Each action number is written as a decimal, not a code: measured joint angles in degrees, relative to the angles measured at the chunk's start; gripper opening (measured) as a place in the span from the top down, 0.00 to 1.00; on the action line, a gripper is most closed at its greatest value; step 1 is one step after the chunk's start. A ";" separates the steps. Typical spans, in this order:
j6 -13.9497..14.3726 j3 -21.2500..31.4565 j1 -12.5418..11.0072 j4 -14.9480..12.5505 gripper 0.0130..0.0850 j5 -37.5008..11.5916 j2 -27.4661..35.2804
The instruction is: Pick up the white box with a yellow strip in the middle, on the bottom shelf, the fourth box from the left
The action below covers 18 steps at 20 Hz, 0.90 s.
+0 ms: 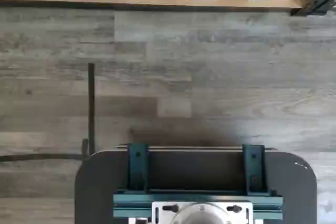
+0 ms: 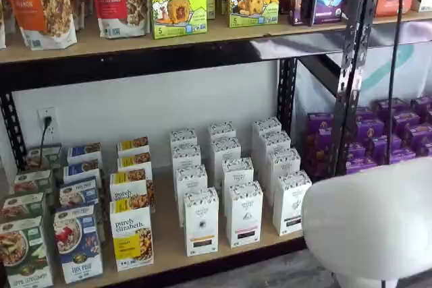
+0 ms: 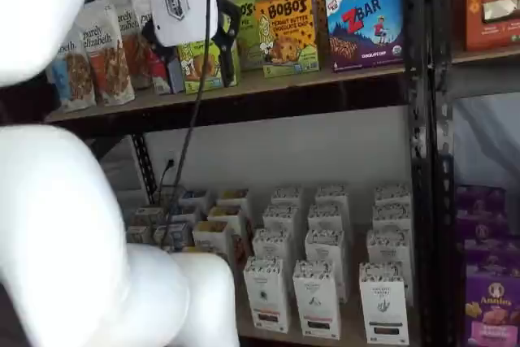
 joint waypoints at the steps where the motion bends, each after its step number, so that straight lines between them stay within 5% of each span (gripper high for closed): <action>1: -0.93 1.06 -1.63 1.63 0.00 -2.17 -0.72; 8: -2.51 1.28 -3.19 2.33 0.00 -5.41 1.59; 18: -2.77 5.41 -2.49 -0.22 0.00 -10.43 1.96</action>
